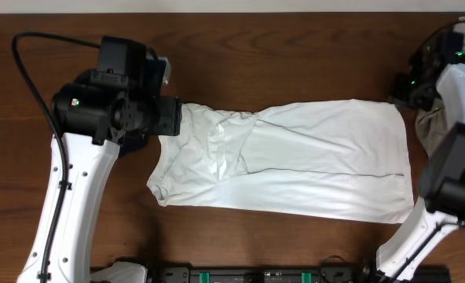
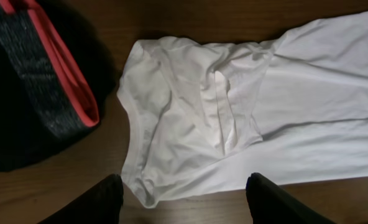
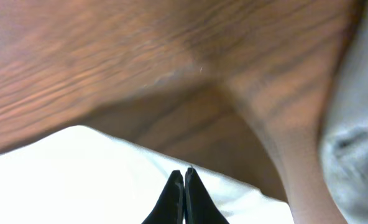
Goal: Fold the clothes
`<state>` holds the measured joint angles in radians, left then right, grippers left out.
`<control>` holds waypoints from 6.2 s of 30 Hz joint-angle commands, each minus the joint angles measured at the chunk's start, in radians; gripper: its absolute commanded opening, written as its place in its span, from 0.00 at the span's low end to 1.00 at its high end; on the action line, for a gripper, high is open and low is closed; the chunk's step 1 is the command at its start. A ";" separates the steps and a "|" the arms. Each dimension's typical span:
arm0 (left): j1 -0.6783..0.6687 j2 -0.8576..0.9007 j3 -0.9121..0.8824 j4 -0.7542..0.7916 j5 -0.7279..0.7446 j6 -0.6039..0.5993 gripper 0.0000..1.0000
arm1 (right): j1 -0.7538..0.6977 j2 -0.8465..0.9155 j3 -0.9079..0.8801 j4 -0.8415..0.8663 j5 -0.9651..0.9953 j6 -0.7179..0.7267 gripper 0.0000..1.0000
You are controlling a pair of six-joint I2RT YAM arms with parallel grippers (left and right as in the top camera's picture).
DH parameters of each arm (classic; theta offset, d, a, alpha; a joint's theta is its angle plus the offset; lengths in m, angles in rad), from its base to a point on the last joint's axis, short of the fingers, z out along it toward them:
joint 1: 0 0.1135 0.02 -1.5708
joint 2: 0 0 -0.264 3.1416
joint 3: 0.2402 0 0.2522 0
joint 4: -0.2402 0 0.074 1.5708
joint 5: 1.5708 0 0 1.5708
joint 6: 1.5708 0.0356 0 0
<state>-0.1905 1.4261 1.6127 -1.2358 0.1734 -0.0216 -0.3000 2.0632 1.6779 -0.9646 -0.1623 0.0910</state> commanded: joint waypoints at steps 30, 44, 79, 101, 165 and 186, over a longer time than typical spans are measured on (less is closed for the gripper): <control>-0.019 -0.039 -0.242 0.082 0.166 0.066 0.71 | 0.009 -0.227 0.003 -0.508 0.202 -0.029 0.01; -0.164 0.307 -0.363 0.604 0.148 0.145 0.74 | 0.013 -0.227 0.003 -0.502 0.181 -0.029 0.01; -0.175 0.380 -0.332 0.682 0.105 0.145 0.20 | 0.012 -0.227 0.003 -0.463 0.181 -0.040 0.01; -0.182 0.398 -0.348 0.664 0.084 0.179 0.65 | 0.012 -0.227 0.003 -0.455 0.181 -0.040 0.02; -0.182 0.507 -0.335 0.785 0.103 0.182 0.55 | 0.012 -0.227 0.003 -0.441 0.180 -0.039 0.02; -0.211 0.533 -0.314 0.694 0.106 0.174 0.06 | 0.012 -0.227 0.003 -0.439 0.181 -0.039 0.02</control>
<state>-0.4004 1.9694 1.2808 -0.5152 0.2745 0.1543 -0.2932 1.8538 1.6783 -1.4044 0.0185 0.0628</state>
